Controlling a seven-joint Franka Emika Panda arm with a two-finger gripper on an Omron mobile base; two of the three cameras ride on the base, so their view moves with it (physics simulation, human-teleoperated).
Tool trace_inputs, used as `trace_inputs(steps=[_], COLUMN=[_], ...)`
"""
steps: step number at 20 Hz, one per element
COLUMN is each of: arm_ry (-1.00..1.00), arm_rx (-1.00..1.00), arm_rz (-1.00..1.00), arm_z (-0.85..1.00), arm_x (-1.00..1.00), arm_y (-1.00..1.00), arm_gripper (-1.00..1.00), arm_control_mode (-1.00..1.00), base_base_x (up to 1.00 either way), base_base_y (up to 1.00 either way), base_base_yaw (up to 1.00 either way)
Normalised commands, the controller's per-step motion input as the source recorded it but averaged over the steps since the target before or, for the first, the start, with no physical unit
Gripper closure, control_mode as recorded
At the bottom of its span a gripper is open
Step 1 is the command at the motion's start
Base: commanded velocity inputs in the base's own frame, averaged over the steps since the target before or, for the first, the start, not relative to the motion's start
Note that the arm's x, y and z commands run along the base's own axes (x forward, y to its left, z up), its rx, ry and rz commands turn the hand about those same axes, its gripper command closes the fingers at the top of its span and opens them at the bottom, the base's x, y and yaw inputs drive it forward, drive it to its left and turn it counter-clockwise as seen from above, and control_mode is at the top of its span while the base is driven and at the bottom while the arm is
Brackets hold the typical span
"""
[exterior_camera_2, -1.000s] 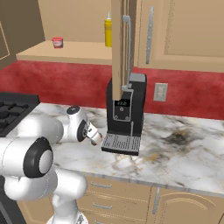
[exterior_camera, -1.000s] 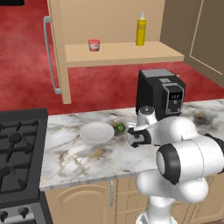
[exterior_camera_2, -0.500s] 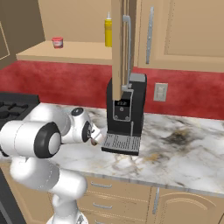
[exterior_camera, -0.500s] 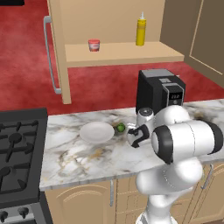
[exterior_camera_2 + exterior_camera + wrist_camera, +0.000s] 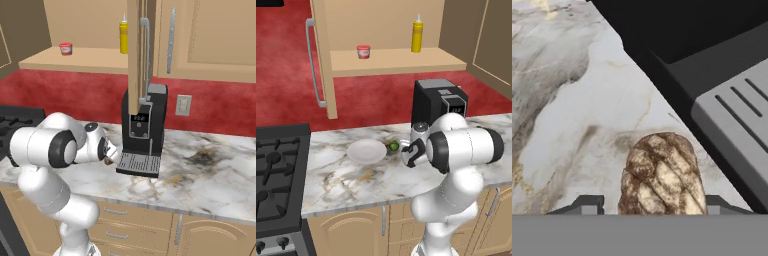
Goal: Pick the avocado and bread from the counter and place them on the plate. Then pick the jam from the cabinet and place it next to the plate. Lastly close the cabinet door.
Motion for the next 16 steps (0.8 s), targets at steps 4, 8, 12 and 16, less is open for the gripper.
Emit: trace_inputs(steps=[4, 8, 12, 16], arm_ry=[0.0, -0.09, -0.17, -0.16], arm_rx=[0.0, 0.0, 0.0, 0.0], arm_rz=[-0.03, -0.01, 0.05, 0.14], arm_z=[-0.22, 0.14, 0.47, 0.72], arm_x=[-0.2, -0.49, -0.53, -0.45], arm_y=[-0.06, 0.06, 0.3, 0.31], arm_gripper=[1.0, 1.0, 1.0, 1.0], arm_control_mode=[-1.0, -1.0, -1.0, -1.0], base_base_x=[0.0, 0.0, 0.0, 0.0], base_base_y=[0.0, 0.0, 0.0, 0.0], base_base_yaw=[0.0, 0.0, 0.0, 0.0])
